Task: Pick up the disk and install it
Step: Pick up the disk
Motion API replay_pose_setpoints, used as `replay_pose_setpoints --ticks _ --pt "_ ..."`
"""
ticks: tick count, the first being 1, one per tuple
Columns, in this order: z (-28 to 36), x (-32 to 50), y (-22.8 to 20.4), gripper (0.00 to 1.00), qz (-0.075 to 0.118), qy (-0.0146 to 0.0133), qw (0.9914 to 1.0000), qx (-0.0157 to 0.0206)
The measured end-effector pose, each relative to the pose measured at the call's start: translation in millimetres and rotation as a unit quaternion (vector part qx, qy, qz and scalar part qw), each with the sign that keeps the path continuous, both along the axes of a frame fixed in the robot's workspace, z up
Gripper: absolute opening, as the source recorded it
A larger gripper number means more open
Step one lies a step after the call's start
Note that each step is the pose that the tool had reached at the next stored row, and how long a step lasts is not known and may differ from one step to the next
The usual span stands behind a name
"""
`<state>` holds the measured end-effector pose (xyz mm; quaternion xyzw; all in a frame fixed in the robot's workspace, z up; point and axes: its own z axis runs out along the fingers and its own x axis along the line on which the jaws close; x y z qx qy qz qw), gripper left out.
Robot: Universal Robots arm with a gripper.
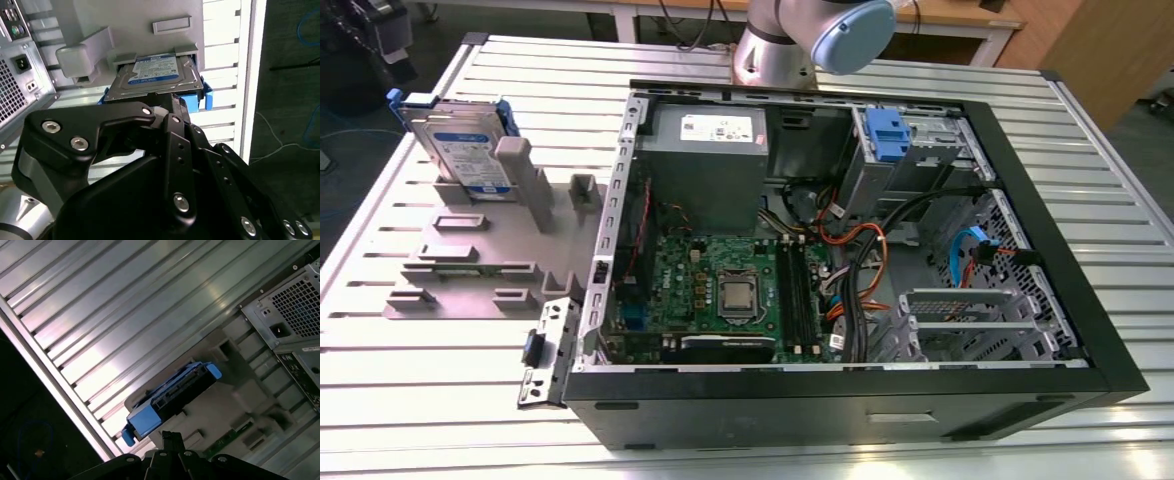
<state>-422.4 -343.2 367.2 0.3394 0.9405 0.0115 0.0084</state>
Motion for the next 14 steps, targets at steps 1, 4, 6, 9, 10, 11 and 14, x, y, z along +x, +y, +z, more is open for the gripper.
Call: replay_pose_setpoints --ticks 1,4,6,9,10,11,14 --pt "0.0 0.0 0.0 0.11 -0.008 0.0000 0.99997 0.0000" --pt "-0.1 0.0 0.0 0.11 -0.032 0.0000 0.99948 0.0000" --pt "-0.1 0.0 0.0 0.11 -0.049 0.0000 0.99881 0.0000" --pt "-0.2 0.0 0.0 0.11 -0.075 0.0000 0.99721 0.0000" --pt "-0.2 0.0 0.0 0.11 -0.083 0.0000 0.99654 0.0000" --pt "-0.2 0.0 0.0 0.11 -0.091 0.0000 0.99581 0.0000" --pt "-0.3 0.0 0.0 0.11 -0.118 0.0001 0.99305 0.0000"
